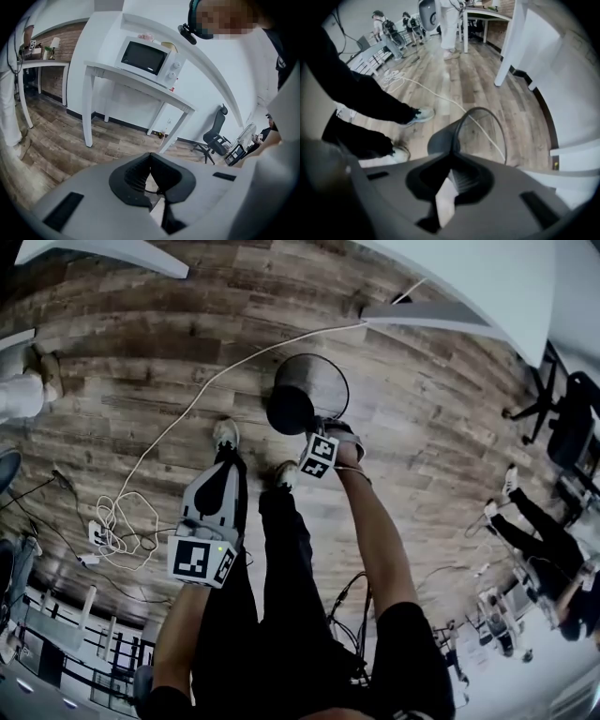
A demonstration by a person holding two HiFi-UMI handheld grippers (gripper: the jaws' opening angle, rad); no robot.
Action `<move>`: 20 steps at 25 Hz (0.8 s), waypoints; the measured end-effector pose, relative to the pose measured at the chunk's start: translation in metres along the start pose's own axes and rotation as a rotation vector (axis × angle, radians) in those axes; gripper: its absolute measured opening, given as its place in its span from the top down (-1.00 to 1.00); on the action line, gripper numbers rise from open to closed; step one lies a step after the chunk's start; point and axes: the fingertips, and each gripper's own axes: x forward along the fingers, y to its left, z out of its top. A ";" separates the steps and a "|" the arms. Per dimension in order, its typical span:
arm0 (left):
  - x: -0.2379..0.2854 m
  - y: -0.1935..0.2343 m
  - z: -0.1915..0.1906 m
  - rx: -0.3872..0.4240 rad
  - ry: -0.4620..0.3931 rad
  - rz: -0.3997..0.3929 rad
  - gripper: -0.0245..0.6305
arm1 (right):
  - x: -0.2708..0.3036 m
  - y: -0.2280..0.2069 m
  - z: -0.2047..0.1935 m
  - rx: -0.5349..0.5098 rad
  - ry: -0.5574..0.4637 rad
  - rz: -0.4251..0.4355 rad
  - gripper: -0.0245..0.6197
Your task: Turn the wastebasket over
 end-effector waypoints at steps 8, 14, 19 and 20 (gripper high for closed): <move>-0.005 0.004 -0.006 -0.019 -0.018 0.003 0.82 | 0.009 0.013 0.003 -0.043 0.021 -0.035 0.78; -0.015 0.007 -0.023 -0.028 -0.015 0.007 0.82 | 0.031 0.065 0.010 -0.050 0.013 -0.006 0.78; -0.022 0.010 -0.035 -0.018 -0.005 0.002 0.82 | 0.048 0.100 0.008 -0.020 0.018 0.000 0.77; -0.024 0.011 -0.037 -0.017 -0.006 0.000 0.82 | 0.051 0.105 0.009 -0.011 0.016 0.001 0.77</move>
